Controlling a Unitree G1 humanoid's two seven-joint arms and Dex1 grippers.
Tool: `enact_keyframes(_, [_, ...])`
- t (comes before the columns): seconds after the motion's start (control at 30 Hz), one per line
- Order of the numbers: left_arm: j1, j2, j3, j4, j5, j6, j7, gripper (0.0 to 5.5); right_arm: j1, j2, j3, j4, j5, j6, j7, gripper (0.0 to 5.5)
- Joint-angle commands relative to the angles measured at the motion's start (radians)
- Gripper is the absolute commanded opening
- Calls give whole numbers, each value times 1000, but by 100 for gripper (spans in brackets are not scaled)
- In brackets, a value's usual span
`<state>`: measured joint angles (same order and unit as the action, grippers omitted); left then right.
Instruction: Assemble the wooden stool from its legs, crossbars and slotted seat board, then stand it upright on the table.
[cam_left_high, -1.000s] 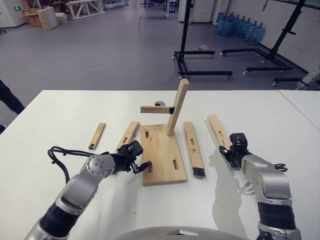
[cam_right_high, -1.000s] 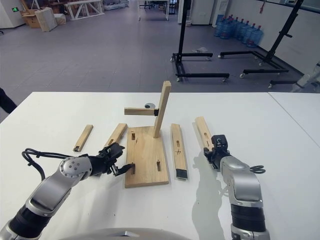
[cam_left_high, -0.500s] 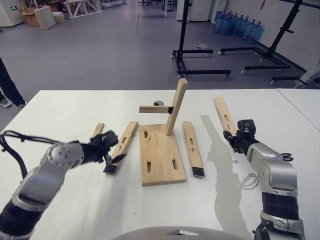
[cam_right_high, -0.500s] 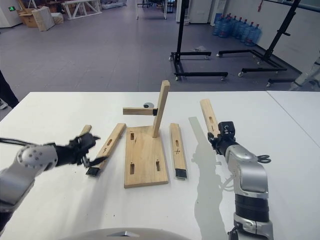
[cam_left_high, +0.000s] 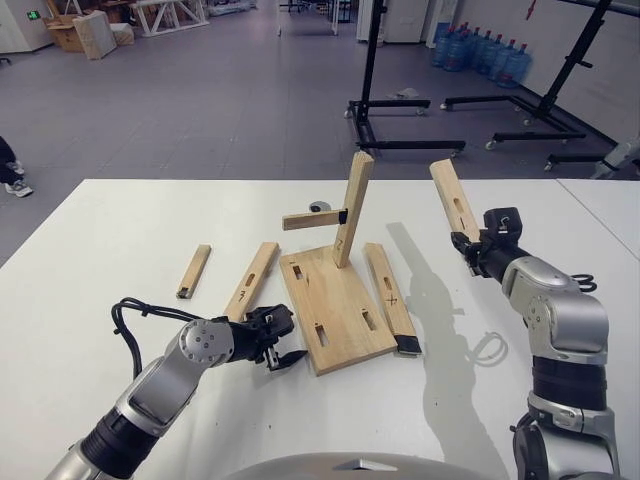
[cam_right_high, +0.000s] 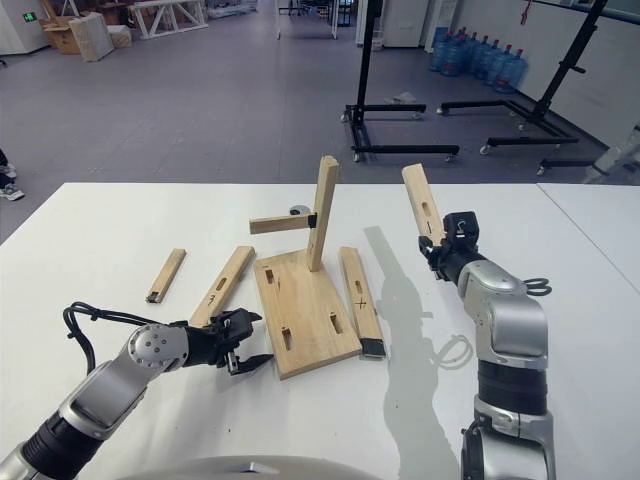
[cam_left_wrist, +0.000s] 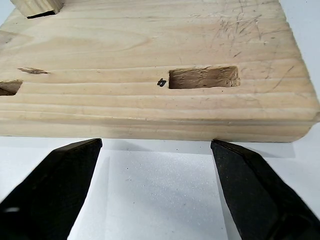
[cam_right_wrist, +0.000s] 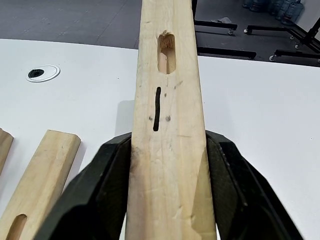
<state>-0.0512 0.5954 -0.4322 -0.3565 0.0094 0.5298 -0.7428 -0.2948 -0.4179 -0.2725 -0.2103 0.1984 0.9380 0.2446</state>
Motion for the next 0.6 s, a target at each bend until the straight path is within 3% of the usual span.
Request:
enact_keyframes(0.03, [-39,32,48,-25,-9,37,-20,402,-33,-16,-3,5,12,-3,4,201])
enact_keyframes(0.2, [-110,171,273,-38,-87,102,-96,402,-58,-33,-48,8,54,-35,37,201])
enact_keyframes(0.3, [-132,216,513,-76,-266,204,-162,402,-98,-89,-134,31,128,-105,124,201])
enact_keyframes(0.4, [-281,158,830,-34,-599,386,-156,402,-190,-201,-286,55,311,-96,283,200])
enact_keyframes(0.47, [-403,97,979,35,-755,440,-50,402,-271,-284,-376,70,481,-26,396,200])
enact_keyframes(0.53, [-495,13,998,50,-890,470,38,402,-388,-320,-357,62,680,75,506,200])
enact_keyframes(0.6, [-567,-108,946,55,-1026,506,115,402,-488,-244,-271,52,846,166,530,200])
